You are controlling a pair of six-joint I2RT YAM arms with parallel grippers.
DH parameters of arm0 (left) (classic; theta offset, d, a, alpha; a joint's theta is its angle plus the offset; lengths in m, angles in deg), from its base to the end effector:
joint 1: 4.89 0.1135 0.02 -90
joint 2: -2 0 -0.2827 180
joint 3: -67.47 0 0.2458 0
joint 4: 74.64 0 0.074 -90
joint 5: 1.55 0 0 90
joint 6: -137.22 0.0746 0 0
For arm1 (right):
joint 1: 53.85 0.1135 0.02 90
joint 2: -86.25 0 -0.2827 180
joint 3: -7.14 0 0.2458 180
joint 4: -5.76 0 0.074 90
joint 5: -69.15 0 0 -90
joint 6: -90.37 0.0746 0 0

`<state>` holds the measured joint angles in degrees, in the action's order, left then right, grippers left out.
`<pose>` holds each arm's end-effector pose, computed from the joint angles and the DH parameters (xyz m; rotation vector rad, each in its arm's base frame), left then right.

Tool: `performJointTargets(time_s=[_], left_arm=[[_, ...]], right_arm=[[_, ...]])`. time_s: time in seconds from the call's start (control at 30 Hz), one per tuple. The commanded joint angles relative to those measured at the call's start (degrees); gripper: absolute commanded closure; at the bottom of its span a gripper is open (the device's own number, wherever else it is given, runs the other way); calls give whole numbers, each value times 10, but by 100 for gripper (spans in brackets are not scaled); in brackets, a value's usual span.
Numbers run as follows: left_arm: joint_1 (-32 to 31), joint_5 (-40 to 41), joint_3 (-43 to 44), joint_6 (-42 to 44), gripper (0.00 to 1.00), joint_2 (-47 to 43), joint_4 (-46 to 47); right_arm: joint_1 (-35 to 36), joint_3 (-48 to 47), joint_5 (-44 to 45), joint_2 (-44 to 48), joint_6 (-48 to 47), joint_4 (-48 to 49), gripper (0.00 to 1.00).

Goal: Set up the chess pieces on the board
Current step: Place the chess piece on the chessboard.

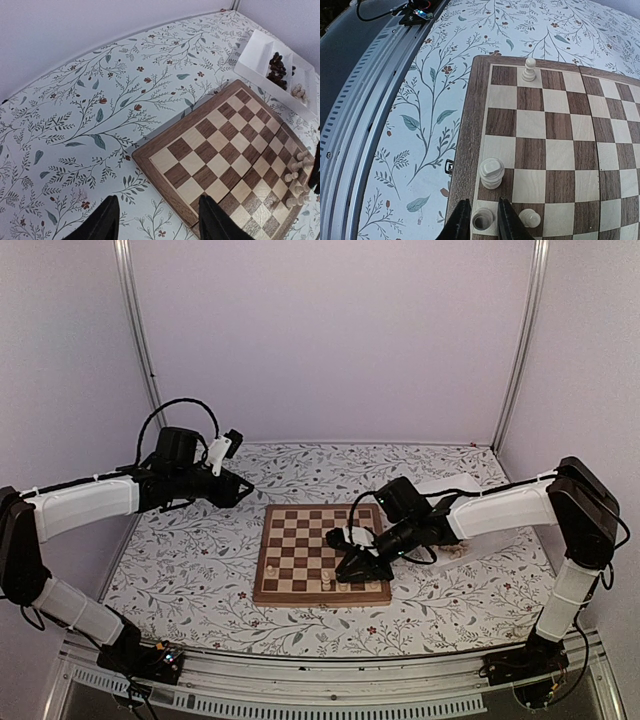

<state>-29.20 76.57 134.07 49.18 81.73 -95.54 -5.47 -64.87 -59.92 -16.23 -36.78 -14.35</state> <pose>0.2951 -0.1502 0.2536 0.6132 2.0969 -0.4473 0.2151 0.3128 0.1630 -1.8321 1.5368 0.9208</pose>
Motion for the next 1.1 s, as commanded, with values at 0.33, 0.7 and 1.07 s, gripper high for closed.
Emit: performJointTargets(time_s=[0.33, 0.7, 1.07], left_arm=[[7, -12, 15, 5, 44, -9, -5], [7, -16, 16, 5, 44, -11, -6], [7, -19, 16, 4, 43, -12, -7]], right_arm=[[5, -20, 8, -34, -14, -47, 76], [4, -23, 23, -35, -3, -37, 83], [4, -32, 30, -43, 8, -39, 82]])
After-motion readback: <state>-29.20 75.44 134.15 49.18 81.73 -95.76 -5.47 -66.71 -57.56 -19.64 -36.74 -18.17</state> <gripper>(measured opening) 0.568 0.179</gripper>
